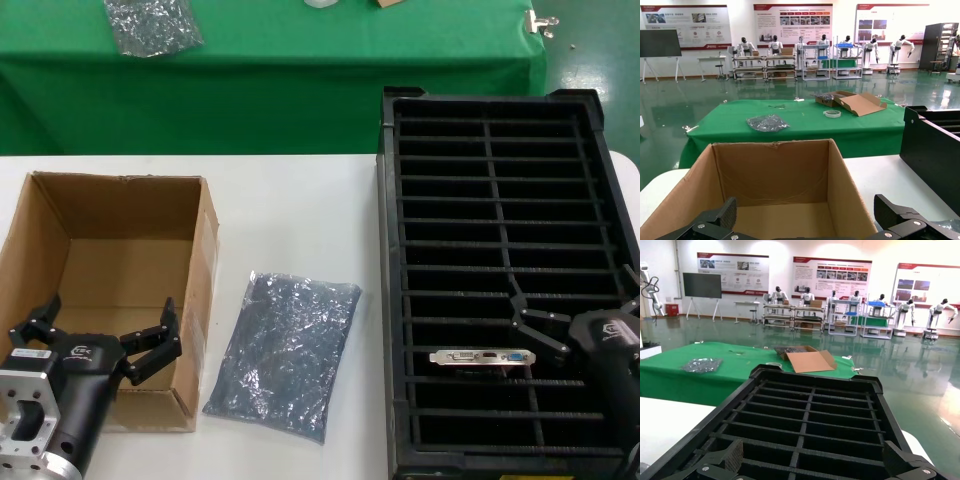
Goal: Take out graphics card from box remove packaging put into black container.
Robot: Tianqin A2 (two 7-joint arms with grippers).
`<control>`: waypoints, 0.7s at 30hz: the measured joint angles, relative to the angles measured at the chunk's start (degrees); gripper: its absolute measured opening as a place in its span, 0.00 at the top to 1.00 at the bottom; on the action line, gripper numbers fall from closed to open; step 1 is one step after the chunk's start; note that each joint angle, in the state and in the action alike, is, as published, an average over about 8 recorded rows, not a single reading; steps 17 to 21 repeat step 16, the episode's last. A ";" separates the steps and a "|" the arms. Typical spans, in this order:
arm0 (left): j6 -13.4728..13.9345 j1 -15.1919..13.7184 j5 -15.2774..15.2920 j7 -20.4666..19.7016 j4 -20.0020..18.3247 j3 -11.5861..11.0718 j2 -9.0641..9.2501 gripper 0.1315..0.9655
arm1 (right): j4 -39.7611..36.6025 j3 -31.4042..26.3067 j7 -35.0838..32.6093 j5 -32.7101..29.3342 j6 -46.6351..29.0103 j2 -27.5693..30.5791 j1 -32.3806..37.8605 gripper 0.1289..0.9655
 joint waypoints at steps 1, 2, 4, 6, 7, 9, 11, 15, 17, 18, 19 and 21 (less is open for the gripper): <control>0.00 0.00 0.00 0.00 0.00 0.00 0.00 0.00 | 0.00 0.00 0.00 0.00 0.00 0.00 0.00 0.00; 0.00 0.00 0.00 0.00 0.00 0.00 0.00 0.00 | 0.00 0.00 0.00 0.00 0.00 0.00 0.00 0.00; 0.00 0.00 0.00 0.00 0.00 0.00 0.00 0.00 | 0.00 0.00 0.00 0.00 0.00 0.00 0.00 0.00; 0.00 0.00 0.00 0.00 0.00 0.00 0.00 0.00 | 0.00 0.00 0.00 0.00 0.00 0.00 0.00 0.00; 0.00 0.00 0.00 0.00 0.00 0.00 0.00 0.00 | 0.00 0.00 0.00 0.00 0.00 0.00 0.00 0.00; 0.00 0.00 0.00 0.00 0.00 0.00 0.00 0.00 | 0.00 0.00 0.00 0.00 0.00 0.00 0.00 0.00; 0.00 0.00 0.00 0.00 0.00 0.00 0.00 0.00 | 0.00 0.00 0.00 0.00 0.00 0.00 0.00 0.00; 0.00 0.00 0.00 0.00 0.00 0.00 0.00 0.00 | 0.00 0.00 0.00 0.00 0.00 0.00 0.00 0.00; 0.00 0.00 0.00 0.00 0.00 0.00 0.00 0.00 | 0.00 0.00 0.00 0.00 0.00 0.00 0.00 0.00; 0.00 0.00 0.00 0.00 0.00 0.00 0.00 0.00 | 0.00 0.00 0.00 0.00 0.00 0.00 0.00 0.00; 0.00 0.00 0.00 0.00 0.00 0.00 0.00 0.00 | 0.00 0.00 0.00 0.00 0.00 0.00 0.00 0.00; 0.00 0.00 0.00 0.00 0.00 0.00 0.00 0.00 | 0.00 0.00 0.00 0.00 0.00 0.00 0.00 0.00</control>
